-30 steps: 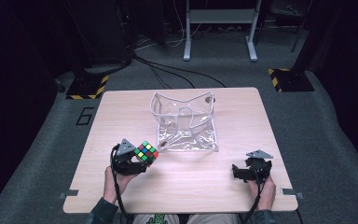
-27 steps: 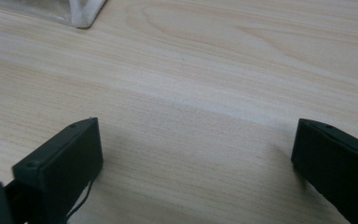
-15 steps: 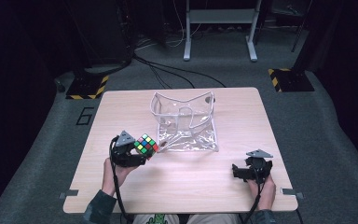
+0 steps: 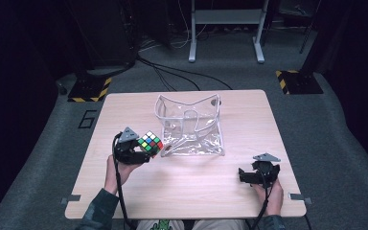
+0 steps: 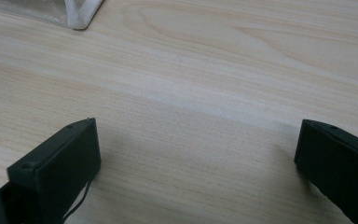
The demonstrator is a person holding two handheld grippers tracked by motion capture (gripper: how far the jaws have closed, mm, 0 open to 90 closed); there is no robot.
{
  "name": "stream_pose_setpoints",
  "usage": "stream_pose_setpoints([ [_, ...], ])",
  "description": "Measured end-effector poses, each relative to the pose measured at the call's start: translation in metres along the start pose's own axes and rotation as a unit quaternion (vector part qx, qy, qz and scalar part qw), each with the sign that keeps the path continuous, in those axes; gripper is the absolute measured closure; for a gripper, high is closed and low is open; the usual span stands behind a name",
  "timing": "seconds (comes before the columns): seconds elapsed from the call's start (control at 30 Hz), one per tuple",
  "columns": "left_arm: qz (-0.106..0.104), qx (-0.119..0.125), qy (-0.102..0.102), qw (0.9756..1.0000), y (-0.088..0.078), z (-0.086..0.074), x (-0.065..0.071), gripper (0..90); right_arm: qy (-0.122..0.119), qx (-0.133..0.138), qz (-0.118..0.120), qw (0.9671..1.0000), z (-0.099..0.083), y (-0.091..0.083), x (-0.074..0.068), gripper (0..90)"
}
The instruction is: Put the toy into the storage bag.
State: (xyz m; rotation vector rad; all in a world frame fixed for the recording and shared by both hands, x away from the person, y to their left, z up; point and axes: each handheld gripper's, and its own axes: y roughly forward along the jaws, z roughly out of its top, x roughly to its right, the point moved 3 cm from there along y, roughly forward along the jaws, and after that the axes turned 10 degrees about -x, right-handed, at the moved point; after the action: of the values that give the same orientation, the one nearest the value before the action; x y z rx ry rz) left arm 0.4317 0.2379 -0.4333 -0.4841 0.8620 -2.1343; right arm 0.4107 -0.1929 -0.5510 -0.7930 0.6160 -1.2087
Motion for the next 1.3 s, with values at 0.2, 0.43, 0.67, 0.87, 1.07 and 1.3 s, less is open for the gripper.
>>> stream_pose_setpoints([
  [0.2,-0.008,-0.001,-0.002,1.0,0.001,0.006,-0.003,33.4,0.0,0.0,0.0,1.0,0.0,0.0,0.0,0.0],
  [0.43,-0.013,0.003,-0.008,0.9999,-0.002,0.015,-0.008,33.5,-0.001,0.0,-0.001,1.0,0.0,0.0,-0.001,0.0],
  [0.67,-0.021,0.005,-0.004,0.9998,-0.002,0.025,-0.01,33.4,-0.003,-0.002,0.0,1.0,0.0,0.0,-0.001,0.0],
  [0.87,-0.019,0.004,-0.001,0.9998,-0.005,0.032,-0.012,33.4,-0.043,0.0,0.027,0.9987,0.0,0.0,-0.004,0.0],
  [1.07,-0.021,0.005,0.001,0.9998,-0.006,0.041,-0.013,33.4,-0.06,-0.001,0.042,0.9973,0.001,0.001,-0.002,0.0],
  [1.3,-0.021,0.005,0.008,0.9997,-0.008,0.052,-0.011,33.5,-0.1,-0.004,0.07,0.9925,0.004,0.003,0.004,0.0],
])
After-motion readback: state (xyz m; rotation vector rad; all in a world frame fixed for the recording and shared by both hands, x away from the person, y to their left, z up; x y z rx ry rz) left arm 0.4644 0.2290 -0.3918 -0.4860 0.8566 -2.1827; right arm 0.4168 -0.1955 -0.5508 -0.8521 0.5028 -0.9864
